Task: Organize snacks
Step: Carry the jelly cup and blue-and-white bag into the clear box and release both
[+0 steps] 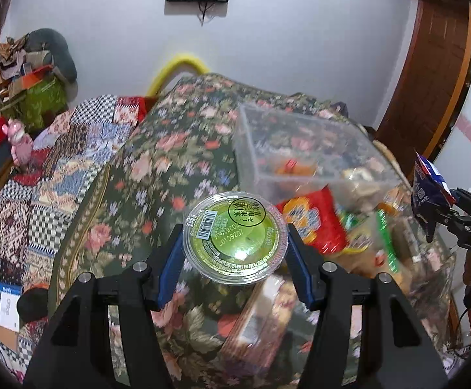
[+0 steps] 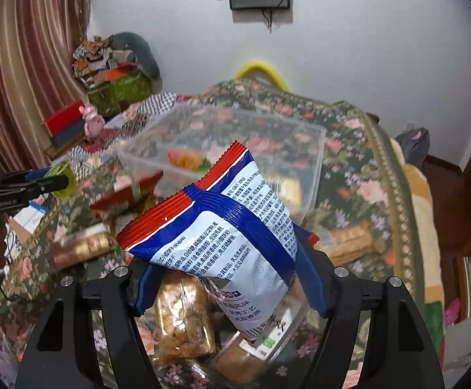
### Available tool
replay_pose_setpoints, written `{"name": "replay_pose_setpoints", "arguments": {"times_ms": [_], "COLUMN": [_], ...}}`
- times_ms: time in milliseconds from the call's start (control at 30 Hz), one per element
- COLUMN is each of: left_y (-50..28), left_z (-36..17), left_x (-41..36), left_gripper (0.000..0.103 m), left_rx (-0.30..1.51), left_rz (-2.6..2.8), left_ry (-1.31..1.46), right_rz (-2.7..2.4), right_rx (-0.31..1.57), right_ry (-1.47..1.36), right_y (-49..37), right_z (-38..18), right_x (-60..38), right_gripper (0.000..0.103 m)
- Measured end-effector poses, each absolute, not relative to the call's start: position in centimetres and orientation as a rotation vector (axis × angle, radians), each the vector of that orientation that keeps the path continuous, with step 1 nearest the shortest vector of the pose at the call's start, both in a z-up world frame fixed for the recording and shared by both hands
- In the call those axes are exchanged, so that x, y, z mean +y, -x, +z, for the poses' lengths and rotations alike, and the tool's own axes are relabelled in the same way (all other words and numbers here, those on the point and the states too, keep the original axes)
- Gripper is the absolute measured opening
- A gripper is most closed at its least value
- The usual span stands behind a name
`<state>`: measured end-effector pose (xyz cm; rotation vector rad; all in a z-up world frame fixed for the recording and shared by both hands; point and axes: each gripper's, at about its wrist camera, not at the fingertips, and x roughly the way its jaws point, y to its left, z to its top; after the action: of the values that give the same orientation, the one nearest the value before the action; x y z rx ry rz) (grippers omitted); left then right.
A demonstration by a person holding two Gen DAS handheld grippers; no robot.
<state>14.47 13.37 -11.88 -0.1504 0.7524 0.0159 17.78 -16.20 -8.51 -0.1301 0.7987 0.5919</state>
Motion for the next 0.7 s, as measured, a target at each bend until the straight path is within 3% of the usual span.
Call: {"name": "replay_pose_setpoints", "arguments": {"times_ms": [333, 700], "left_y": [-18.1, -24.4], "left_z": [-8.3, -8.8], "left_x": [10.6, 9.2], "left_gripper": [0.058, 0.059], "left_rx": [0.675, 0.715], "left_rz": [-0.038, -0.053], "left_ry": [0.113, 0.127], "right_rz": [0.563, 0.542], "right_rx": [0.705, 0.716], "right_ry": [0.086, 0.099], "right_y": [-20.5, -24.7], "right_z": [-5.5, -6.5], "right_x": [-15.9, -12.9], "right_gripper": [0.069, 0.069]}}
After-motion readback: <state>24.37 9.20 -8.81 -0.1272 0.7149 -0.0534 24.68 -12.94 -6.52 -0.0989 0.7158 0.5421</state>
